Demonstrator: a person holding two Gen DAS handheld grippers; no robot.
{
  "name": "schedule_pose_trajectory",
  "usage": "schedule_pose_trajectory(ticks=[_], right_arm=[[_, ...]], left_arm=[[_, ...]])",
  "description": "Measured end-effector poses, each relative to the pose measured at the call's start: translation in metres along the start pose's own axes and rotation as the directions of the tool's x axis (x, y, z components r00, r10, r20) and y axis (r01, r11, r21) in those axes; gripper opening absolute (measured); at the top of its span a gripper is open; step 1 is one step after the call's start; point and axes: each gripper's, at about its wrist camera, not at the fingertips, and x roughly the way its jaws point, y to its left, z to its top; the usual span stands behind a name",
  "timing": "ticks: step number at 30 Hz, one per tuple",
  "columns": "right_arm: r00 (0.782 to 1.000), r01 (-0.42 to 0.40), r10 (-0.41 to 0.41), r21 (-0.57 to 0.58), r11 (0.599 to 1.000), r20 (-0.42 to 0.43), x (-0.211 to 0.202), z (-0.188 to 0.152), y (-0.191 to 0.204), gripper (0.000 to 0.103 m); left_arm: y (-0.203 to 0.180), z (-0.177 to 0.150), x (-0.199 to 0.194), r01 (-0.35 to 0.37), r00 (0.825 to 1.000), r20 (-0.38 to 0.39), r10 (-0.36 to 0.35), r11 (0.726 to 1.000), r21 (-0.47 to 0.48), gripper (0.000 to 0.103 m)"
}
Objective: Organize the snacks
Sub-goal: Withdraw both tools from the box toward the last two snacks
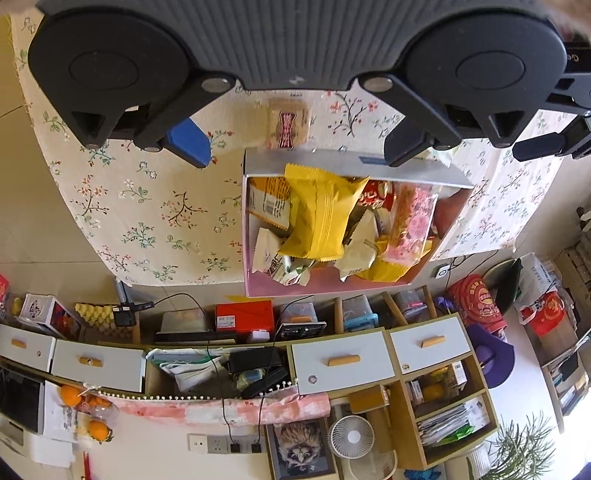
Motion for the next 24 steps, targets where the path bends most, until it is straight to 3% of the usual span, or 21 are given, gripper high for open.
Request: schedule_pose_trajectory(ticks=[6, 24], right_arm=[[0.999, -0.006, 0.008, -0.057, 0.998, 0.037, -0.005, -0.013, 0.003, 0.103], [0.998, 0.011, -0.001, -0.180, 0.984, 0.055, 0.000, -0.055, 0.008, 0.103]], left_arm=[[0.008, -0.014, -0.004, 0.019, 1.000, -0.003, -0.019, 1.000, 0.020, 0.100], [0.035, -0.067, -0.007, -0.017, 1.000, -0.021, 0.019, 0.998, 0.068, 0.101]])
